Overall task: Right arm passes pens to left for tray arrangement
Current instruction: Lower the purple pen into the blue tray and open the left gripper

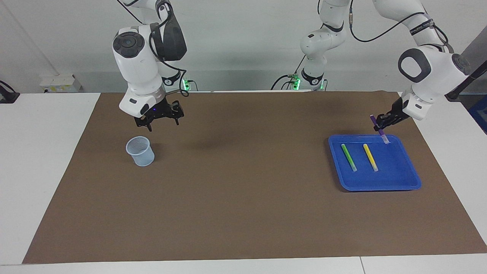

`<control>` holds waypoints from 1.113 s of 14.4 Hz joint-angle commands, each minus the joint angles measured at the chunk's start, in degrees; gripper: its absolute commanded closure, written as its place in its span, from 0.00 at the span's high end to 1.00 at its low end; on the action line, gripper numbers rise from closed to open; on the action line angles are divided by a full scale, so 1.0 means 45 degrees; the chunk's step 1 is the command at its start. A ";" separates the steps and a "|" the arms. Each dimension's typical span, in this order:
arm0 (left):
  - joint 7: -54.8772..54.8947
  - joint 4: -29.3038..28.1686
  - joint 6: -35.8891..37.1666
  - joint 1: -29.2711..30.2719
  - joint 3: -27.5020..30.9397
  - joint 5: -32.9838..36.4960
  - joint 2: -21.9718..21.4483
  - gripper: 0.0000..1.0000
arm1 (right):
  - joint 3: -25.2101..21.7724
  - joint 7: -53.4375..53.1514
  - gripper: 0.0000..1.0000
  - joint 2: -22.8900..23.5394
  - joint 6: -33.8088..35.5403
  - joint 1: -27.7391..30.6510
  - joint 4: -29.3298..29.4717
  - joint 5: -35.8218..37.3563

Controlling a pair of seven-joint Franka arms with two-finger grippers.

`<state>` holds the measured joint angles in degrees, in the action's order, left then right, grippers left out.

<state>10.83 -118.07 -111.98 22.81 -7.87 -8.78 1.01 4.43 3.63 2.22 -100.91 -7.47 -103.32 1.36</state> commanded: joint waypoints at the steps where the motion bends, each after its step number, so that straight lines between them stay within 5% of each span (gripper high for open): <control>1: 0.0426 0.0260 -0.0505 0.0166 -0.0107 0.0621 0.0574 0.00 | -0.0182 0.0305 1.00 -0.0318 -0.0405 -0.0001 -0.0458 0.0147; 11: 0.1188 0.1003 -0.2516 0.0693 -0.0107 0.1638 0.2821 0.00 | -0.0632 0.0267 1.00 -0.0297 -0.0623 0.0155 -0.0419 -0.0283; 16: 0.1208 0.0691 -0.4097 0.0713 -0.0107 0.1619 0.3544 0.00 | 0.0579 0.0325 1.00 -0.0278 -0.0760 0.1680 -0.0419 -0.0283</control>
<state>15.81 -115.04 -127.49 25.37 -7.87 -2.59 15.32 5.27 3.81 1.91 -103.44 -1.65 -104.09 1.12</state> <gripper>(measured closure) 0.819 0.000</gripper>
